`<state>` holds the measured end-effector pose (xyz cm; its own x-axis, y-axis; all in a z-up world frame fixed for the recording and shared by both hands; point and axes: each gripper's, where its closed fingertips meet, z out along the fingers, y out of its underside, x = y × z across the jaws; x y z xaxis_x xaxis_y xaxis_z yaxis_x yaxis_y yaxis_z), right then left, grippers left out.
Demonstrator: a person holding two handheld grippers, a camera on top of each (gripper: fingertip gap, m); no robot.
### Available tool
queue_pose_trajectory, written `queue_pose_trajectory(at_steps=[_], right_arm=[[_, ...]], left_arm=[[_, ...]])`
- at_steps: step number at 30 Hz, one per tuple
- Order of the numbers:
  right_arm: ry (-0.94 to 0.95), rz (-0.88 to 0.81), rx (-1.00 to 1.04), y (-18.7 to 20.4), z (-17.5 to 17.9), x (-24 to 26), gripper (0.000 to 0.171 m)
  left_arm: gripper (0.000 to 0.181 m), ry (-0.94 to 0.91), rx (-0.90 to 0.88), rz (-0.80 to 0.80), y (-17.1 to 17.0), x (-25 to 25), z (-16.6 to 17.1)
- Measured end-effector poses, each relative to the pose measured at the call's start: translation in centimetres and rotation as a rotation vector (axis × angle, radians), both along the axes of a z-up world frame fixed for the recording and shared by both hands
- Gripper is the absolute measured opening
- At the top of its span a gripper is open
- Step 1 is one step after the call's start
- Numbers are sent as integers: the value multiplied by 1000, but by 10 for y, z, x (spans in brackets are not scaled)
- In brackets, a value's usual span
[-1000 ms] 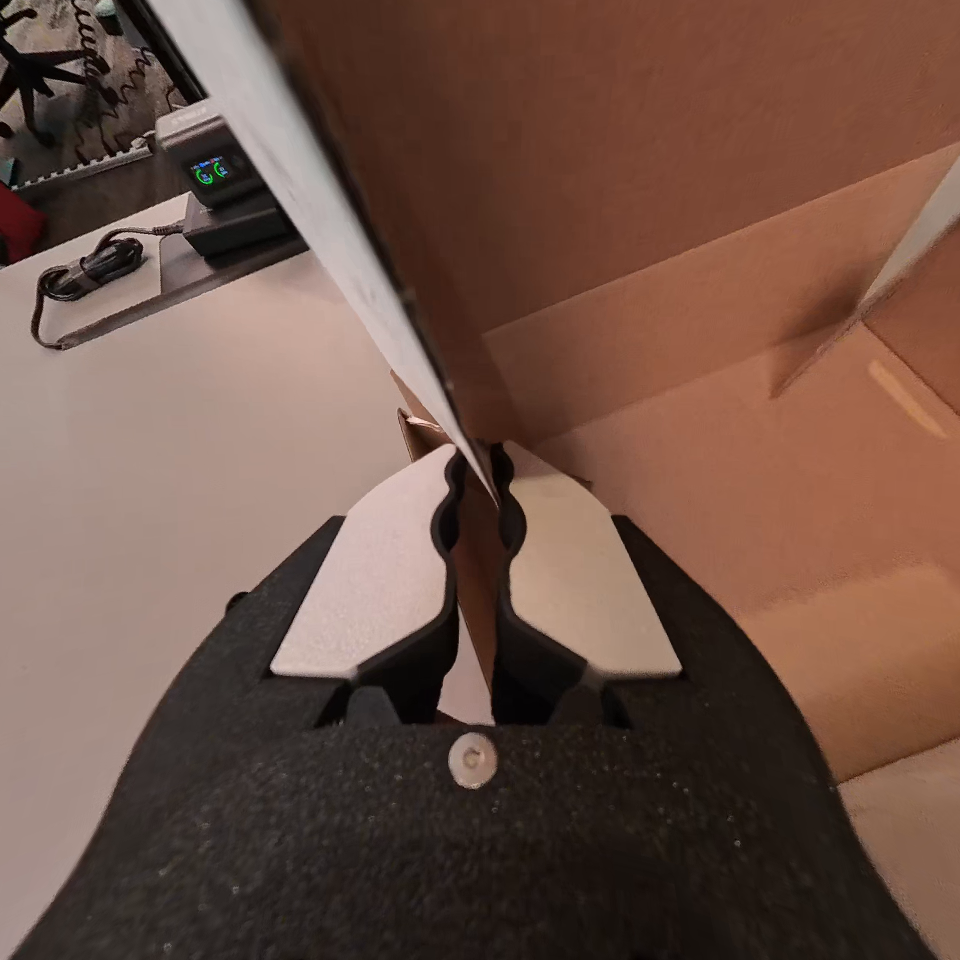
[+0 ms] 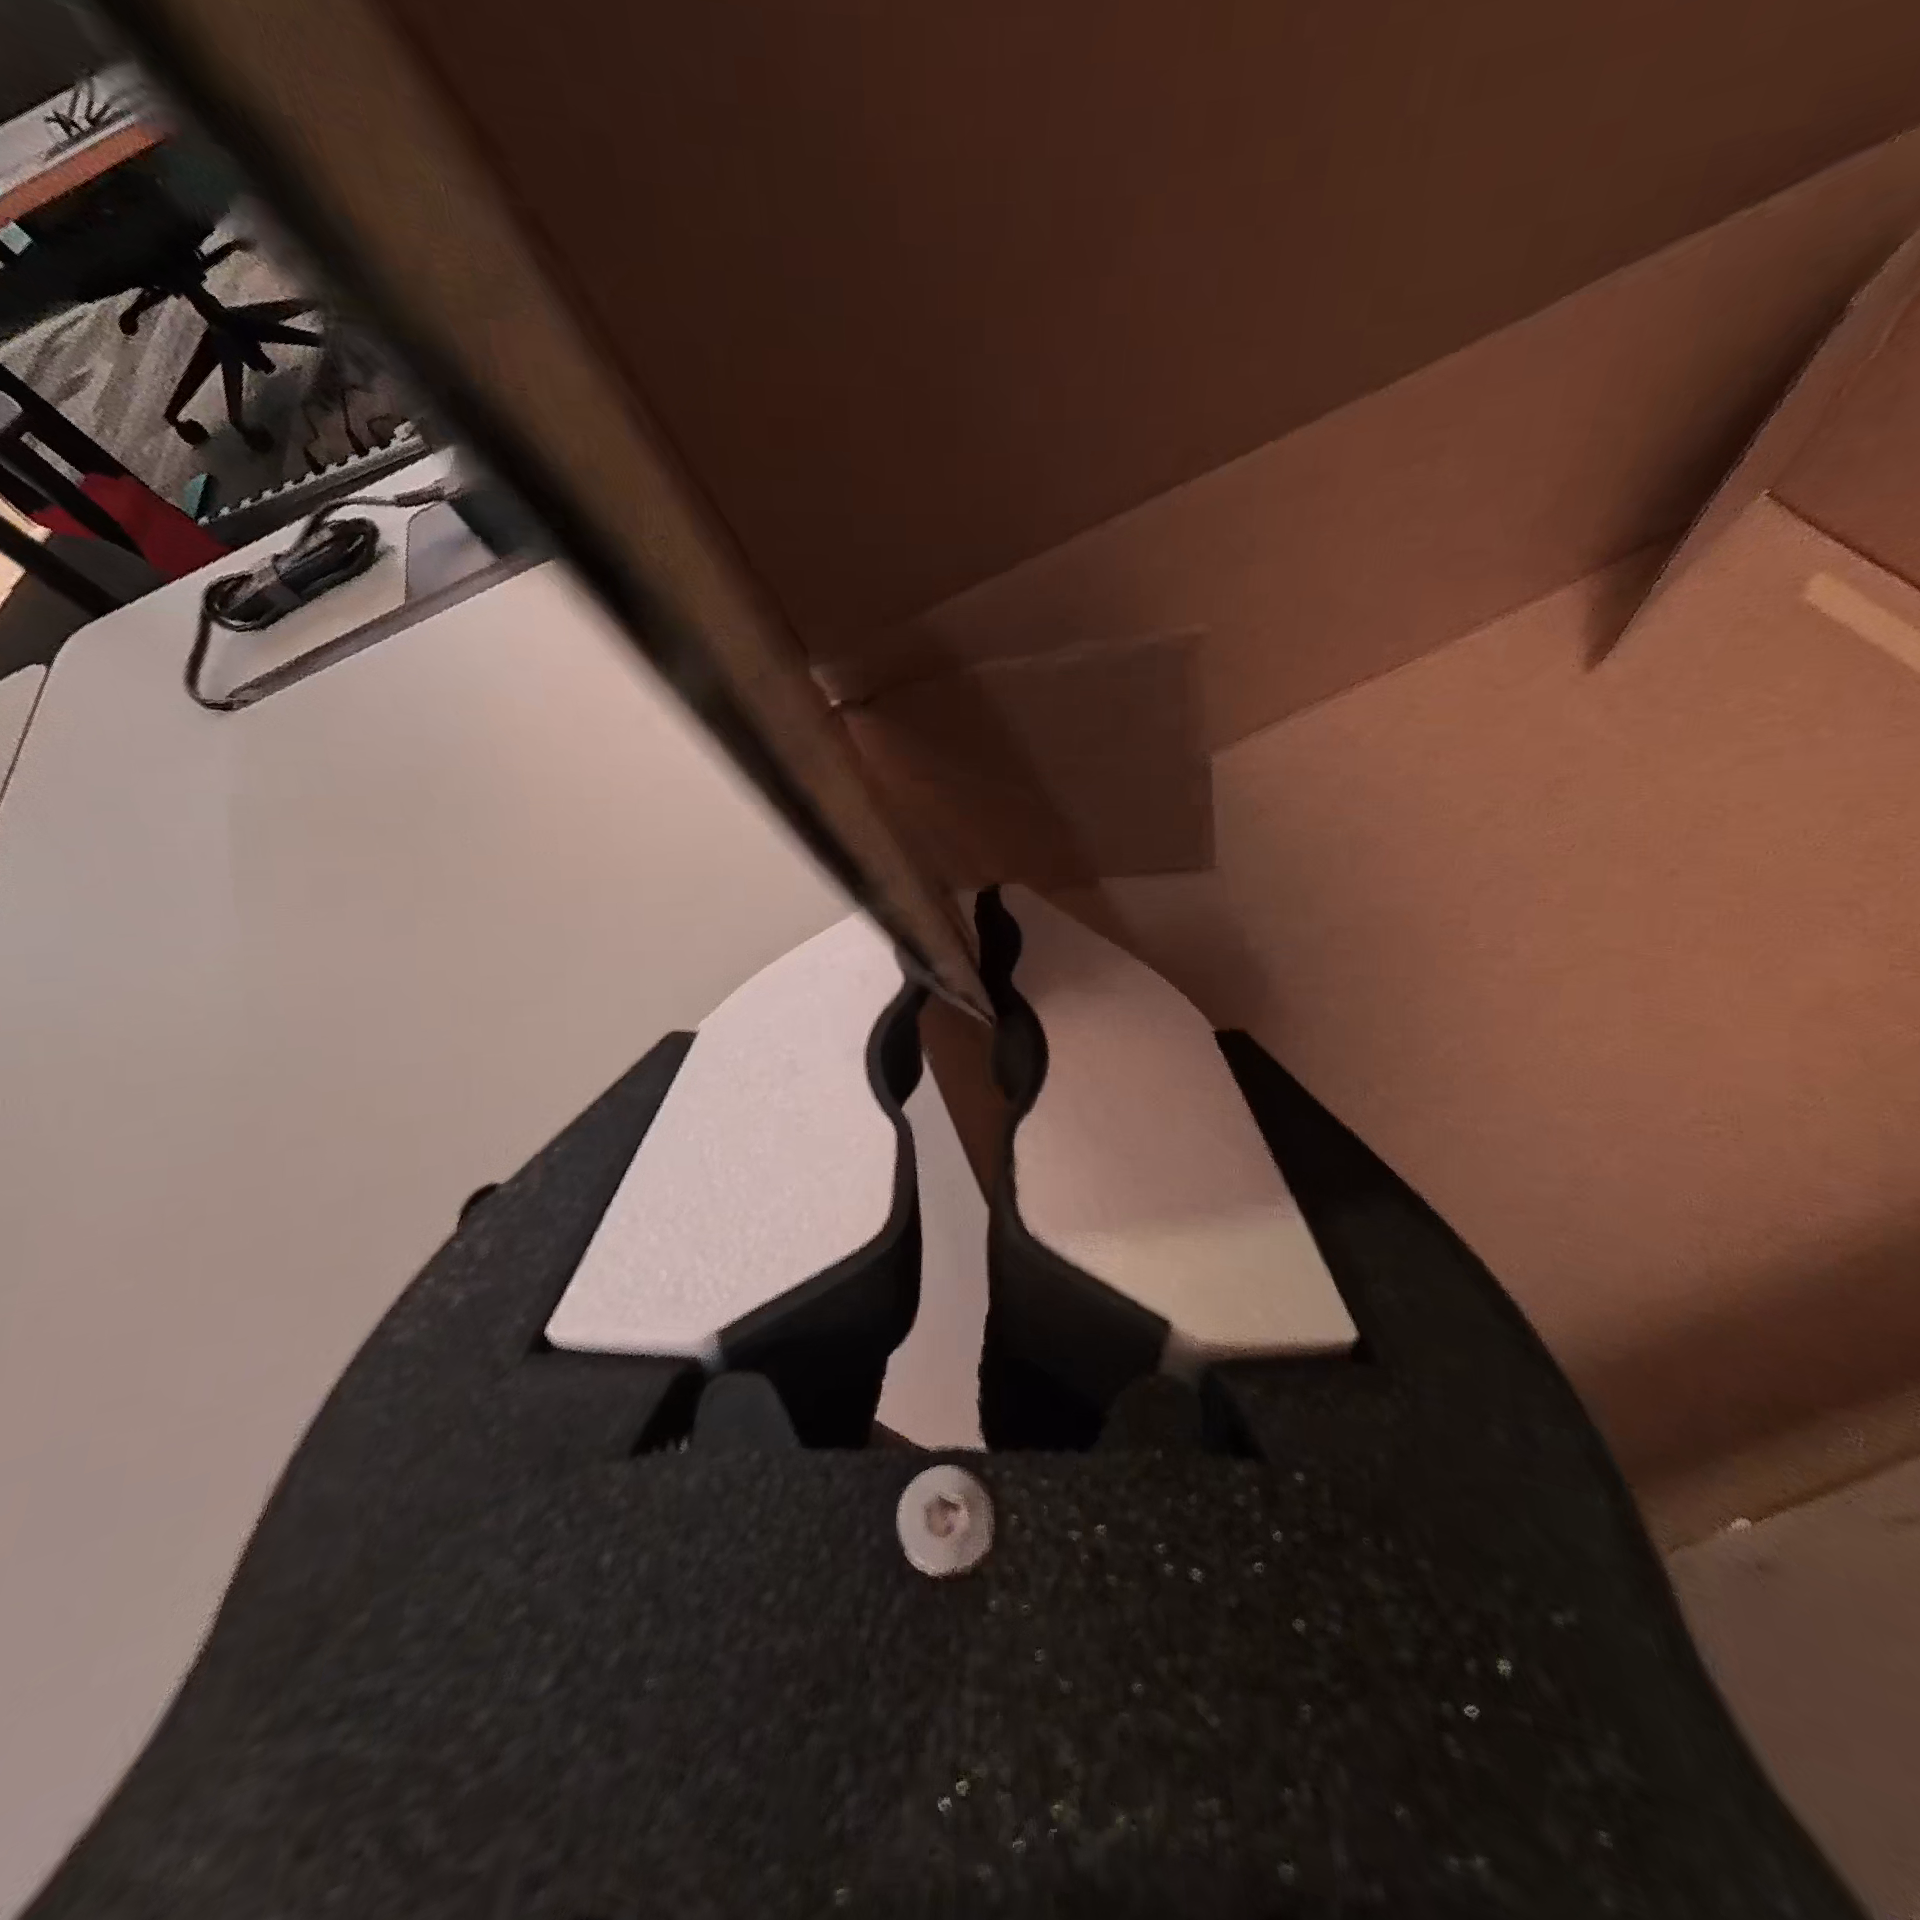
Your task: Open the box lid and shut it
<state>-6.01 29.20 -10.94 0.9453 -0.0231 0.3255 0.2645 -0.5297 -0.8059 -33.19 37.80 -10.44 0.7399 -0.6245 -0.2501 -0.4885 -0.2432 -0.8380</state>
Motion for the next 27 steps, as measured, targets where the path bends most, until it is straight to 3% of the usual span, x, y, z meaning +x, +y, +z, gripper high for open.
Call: queue_pose_trajectory(at_steps=[1, 5, 9, 12, 13, 25, 27], right_arm=[[5, 7, 19, -3, 5, -2, 24], [-20, 5, 151, -31, 52, -11, 32], [-40, -73, 356, -56, 136, -7, 24], [7, -75, 416, -63, 169, -10, 11], [19, -83, 410, -62, 170, -10, 2], [67, -188, 409, -79, 137, -14, 2], [81, -188, 387, -79, 129, -18, 1]], left_arm=[[7, -11, -7, 2, 0, -2, 0], [3, -28, -17, 14, 3, -7, 1], [3, -27, -3, 28, 2, -8, 0], [3, -22, 9, 22, -1, -7, -1], [3, -23, 13, 19, -2, -6, -2], [7, 8, 48, -19, -13, -2, -9], [17, -2, 52, -10, -23, -9, -4]])
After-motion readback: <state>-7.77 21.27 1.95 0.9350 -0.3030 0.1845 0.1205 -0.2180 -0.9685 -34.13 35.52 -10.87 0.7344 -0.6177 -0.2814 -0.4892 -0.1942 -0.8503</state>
